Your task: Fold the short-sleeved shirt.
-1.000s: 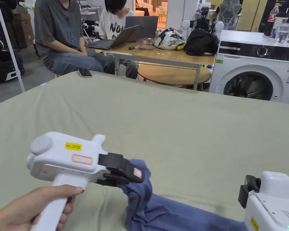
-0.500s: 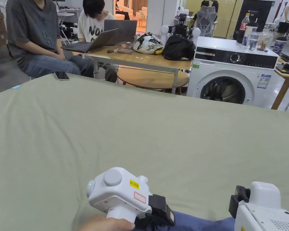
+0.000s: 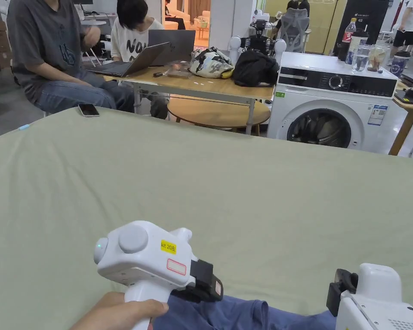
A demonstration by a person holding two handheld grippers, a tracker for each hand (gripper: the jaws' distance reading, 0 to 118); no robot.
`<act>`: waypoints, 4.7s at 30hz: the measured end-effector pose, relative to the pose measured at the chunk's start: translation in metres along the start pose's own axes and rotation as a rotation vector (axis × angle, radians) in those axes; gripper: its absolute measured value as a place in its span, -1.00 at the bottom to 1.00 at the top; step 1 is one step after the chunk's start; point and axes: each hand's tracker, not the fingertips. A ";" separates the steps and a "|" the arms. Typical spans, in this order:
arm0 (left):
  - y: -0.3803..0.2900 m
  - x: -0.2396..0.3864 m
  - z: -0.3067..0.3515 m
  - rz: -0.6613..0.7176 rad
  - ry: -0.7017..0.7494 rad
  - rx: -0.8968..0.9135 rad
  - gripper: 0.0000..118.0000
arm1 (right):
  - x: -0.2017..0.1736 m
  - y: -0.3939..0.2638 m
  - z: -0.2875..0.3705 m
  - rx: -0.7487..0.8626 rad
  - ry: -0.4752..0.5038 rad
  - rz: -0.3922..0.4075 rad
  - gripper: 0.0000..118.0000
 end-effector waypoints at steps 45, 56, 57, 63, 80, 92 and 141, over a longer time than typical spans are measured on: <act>-0.032 -0.144 -0.015 0.256 -0.471 0.007 -0.12 | -0.007 0.008 0.001 0.058 0.040 -0.044 -1.00; -0.039 -0.122 0.006 0.161 -0.395 0.112 -0.79 | 0.005 0.009 0.012 0.118 -0.017 -0.027 -1.00; -0.039 -0.119 0.015 0.147 -0.387 0.134 -0.79 | 0.005 0.010 0.012 0.121 -0.028 -0.024 -1.00; -0.031 -0.125 0.093 0.144 -0.261 0.223 -0.79 | -0.004 0.015 0.012 0.150 -0.043 0.000 -1.00; -0.010 0.004 0.113 -0.040 0.103 0.178 -0.79 | -0.018 0.010 -0.003 0.090 -0.030 0.040 -1.00; 0.006 0.092 -0.022 -0.175 0.148 -0.065 -0.78 | 0.005 0.007 0.007 0.074 -0.066 0.033 -1.00; -0.026 0.066 -0.005 -0.462 0.229 0.633 -1.00 | 0.015 0.019 -0.001 0.128 -0.106 -0.026 -1.00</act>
